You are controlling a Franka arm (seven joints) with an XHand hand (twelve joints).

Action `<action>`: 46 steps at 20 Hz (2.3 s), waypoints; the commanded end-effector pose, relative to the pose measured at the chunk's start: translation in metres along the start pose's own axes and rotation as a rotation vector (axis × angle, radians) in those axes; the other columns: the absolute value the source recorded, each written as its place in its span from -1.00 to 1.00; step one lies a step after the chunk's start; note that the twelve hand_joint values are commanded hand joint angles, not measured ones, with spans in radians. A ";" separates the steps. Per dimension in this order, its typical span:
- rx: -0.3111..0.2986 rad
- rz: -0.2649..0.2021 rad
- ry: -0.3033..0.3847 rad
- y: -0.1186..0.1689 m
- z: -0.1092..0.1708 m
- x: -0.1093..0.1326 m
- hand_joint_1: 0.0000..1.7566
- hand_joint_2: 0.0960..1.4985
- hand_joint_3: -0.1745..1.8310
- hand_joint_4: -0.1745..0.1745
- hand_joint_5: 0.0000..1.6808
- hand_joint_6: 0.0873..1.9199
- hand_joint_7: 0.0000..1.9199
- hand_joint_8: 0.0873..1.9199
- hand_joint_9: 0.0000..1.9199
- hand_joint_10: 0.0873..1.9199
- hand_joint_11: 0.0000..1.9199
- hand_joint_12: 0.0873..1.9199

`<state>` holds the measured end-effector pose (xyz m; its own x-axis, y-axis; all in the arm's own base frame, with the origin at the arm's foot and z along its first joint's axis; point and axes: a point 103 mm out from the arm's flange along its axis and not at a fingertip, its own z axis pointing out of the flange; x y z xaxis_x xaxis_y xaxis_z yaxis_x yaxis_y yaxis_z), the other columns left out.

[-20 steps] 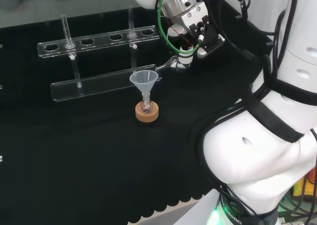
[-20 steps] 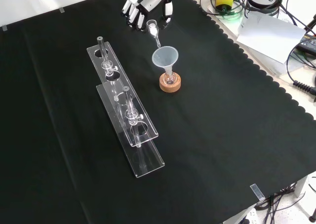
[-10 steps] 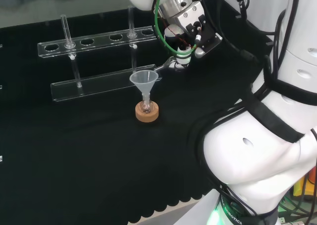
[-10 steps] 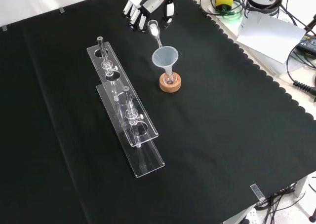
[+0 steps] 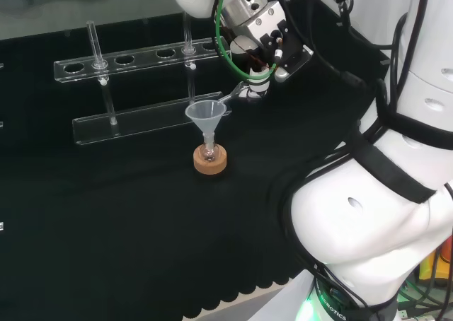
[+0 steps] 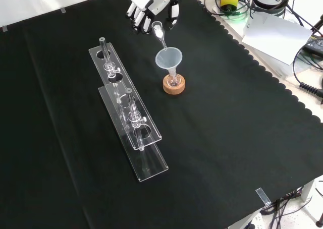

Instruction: Pour all the NaCl from the weighing funnel into the round-bottom flask.

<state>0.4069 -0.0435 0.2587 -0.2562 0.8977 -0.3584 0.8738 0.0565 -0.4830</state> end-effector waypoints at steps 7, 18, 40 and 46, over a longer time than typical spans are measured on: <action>-0.001 -0.008 -0.057 0.000 -0.009 0.007 0.25 -0.17 -0.13 1.00 0.39 -0.14 -0.50 -0.41 -0.20 -0.51 -0.57 0.32; 0.004 0.002 -0.112 -0.001 -0.016 0.011 0.25 -0.17 -0.13 1.00 0.39 -0.14 -0.50 -0.41 -0.20 -0.51 -0.57 0.32; 0.016 0.035 -0.167 0.002 -0.018 0.016 0.25 -0.17 -0.13 1.00 0.39 -0.14 -0.50 -0.41 -0.20 -0.51 -0.57 0.32; 0.025 0.035 -0.180 0.003 -0.018 0.016 0.25 -0.17 -0.13 1.00 0.39 -0.14 -0.50 -0.41 -0.20 -0.51 -0.57 0.32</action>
<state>0.4130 -0.0169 0.2714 -0.3013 0.8194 -0.4877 0.8806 0.0429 -0.4719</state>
